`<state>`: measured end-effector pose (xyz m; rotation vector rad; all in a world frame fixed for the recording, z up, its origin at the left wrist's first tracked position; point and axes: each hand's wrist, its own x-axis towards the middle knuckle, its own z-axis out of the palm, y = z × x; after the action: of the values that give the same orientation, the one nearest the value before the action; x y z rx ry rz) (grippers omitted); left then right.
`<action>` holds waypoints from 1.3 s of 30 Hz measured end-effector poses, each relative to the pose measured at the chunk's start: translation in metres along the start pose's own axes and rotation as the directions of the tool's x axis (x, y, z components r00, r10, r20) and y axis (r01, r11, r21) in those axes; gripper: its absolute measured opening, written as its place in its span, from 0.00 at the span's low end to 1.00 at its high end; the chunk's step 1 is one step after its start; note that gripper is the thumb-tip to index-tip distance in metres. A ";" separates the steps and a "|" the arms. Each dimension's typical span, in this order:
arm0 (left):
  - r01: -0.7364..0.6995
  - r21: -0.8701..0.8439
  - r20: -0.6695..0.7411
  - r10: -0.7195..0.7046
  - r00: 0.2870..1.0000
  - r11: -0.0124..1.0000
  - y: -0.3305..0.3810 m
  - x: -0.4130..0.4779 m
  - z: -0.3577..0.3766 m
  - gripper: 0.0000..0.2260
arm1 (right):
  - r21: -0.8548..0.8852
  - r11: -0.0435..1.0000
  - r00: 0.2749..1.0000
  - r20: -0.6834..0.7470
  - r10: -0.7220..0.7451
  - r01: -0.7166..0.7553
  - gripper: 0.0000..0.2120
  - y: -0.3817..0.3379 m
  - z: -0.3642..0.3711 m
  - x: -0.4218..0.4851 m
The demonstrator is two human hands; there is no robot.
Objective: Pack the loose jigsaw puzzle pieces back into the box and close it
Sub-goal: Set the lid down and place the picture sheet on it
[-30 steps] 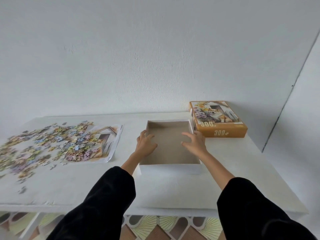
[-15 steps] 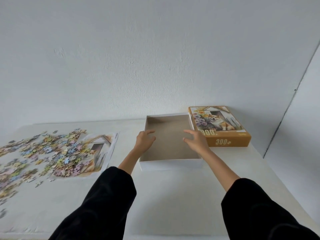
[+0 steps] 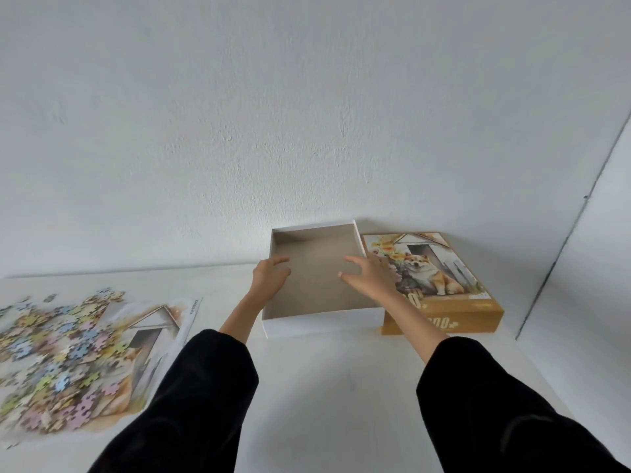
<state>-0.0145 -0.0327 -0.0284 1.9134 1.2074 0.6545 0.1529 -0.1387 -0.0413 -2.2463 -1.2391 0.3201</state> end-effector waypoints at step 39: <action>-0.123 0.190 -0.031 0.131 0.991 0.974 -0.070 -0.013 -0.111 0.19 | 0.063 0.967 0.969 -0.001 -0.247 0.246 0.23 -0.119 0.075 -0.014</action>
<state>-0.1392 0.0105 -0.0222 2.1585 1.2180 0.6719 0.0278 -0.0734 -0.0365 -2.0112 -1.4727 0.2671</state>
